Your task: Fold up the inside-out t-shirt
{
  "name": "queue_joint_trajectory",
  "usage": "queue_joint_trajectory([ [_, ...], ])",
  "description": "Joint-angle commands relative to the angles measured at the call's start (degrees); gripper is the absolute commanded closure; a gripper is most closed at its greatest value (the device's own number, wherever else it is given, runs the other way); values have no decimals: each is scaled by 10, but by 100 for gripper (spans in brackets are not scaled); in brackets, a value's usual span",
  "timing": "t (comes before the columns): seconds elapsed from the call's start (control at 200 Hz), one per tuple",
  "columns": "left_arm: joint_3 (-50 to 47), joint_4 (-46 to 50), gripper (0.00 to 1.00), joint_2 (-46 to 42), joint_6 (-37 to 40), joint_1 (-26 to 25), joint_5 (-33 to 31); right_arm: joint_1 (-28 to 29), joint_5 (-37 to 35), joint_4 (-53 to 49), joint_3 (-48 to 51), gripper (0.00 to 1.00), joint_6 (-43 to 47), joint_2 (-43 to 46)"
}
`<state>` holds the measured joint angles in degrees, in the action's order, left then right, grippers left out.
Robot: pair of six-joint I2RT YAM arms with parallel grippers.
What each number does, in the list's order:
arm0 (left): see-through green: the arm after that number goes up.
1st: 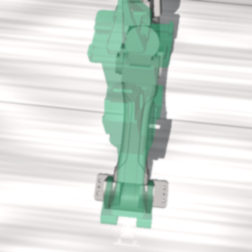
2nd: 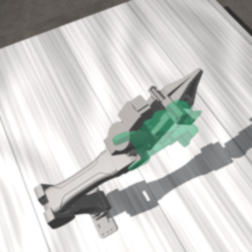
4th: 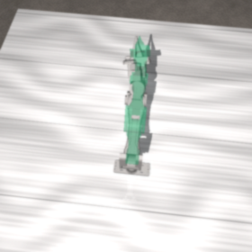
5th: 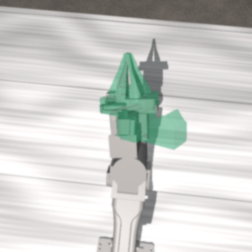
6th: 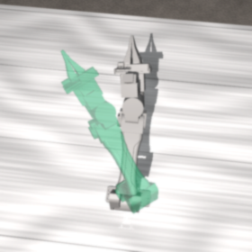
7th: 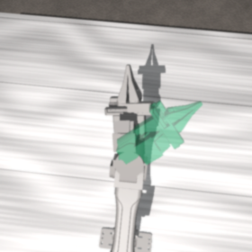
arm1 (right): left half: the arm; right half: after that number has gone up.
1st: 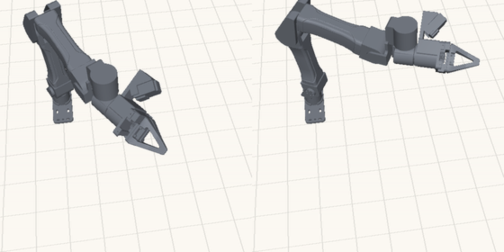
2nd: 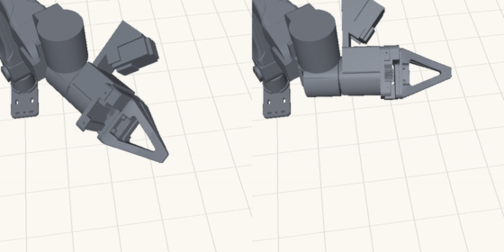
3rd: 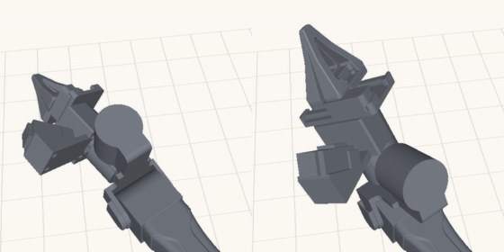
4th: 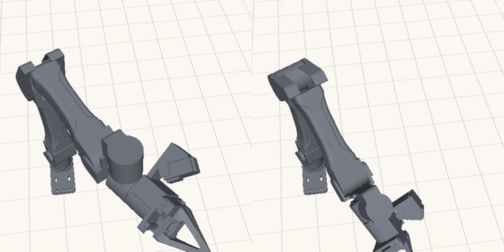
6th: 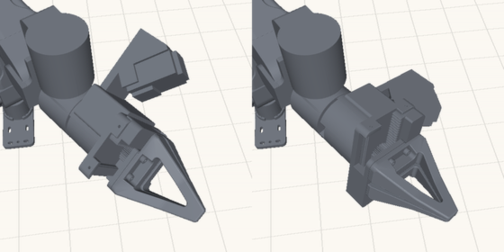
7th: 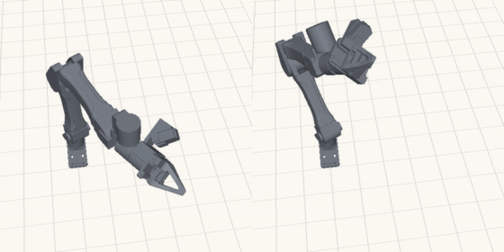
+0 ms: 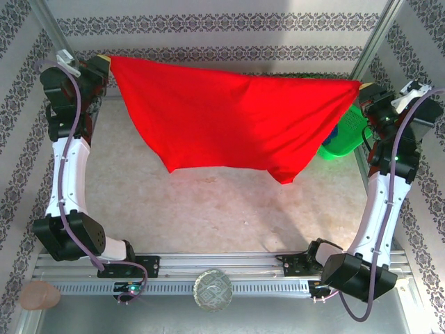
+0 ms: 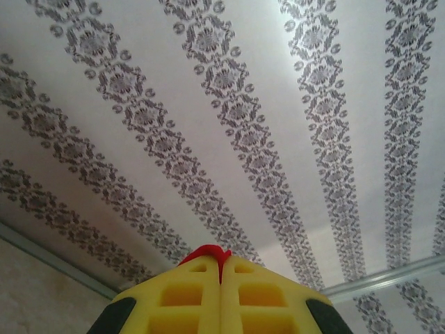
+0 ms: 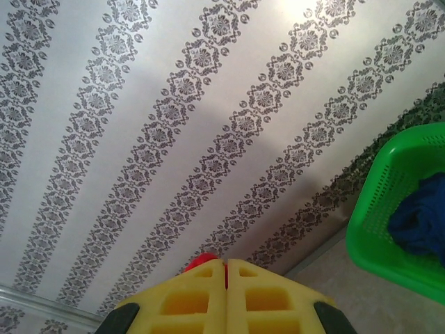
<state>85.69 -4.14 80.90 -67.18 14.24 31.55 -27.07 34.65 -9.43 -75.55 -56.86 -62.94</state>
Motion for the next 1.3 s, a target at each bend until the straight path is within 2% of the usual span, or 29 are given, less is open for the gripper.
queue_joint_trajectory([
  [0.0,-4,-56,100,-24,-15,5,17,6,4,64,-11,100,-13,24],
  [0.165,-21,-82,100,-74,-31,4,50,13,29,78,-34,100,-40,65],
  [0.35,37,-15,100,-139,-13,-1,53,25,31,62,-106,100,-57,91],
  [0.465,88,38,100,-133,-11,-1,49,36,30,53,-147,100,-62,88],
  [0.57,88,41,100,-109,-18,-1,39,55,14,43,-148,100,-47,81],
  [0.774,48,53,100,1,29,-13,29,149,-60,12,-86,100,40,34],
  [0.919,41,75,100,123,99,-33,27,204,-112,14,-44,100,106,-54],
  [1.119,139,132,100,324,185,-61,31,249,-176,18,-49,100,177,-211],
  [1.284,234,173,99,421,225,-70,6,265,-187,-2,-111,100,210,-327],
  [1.294,241,176,97,425,227,-71,5,266,-187,-7,-116,96,213,-333],
])
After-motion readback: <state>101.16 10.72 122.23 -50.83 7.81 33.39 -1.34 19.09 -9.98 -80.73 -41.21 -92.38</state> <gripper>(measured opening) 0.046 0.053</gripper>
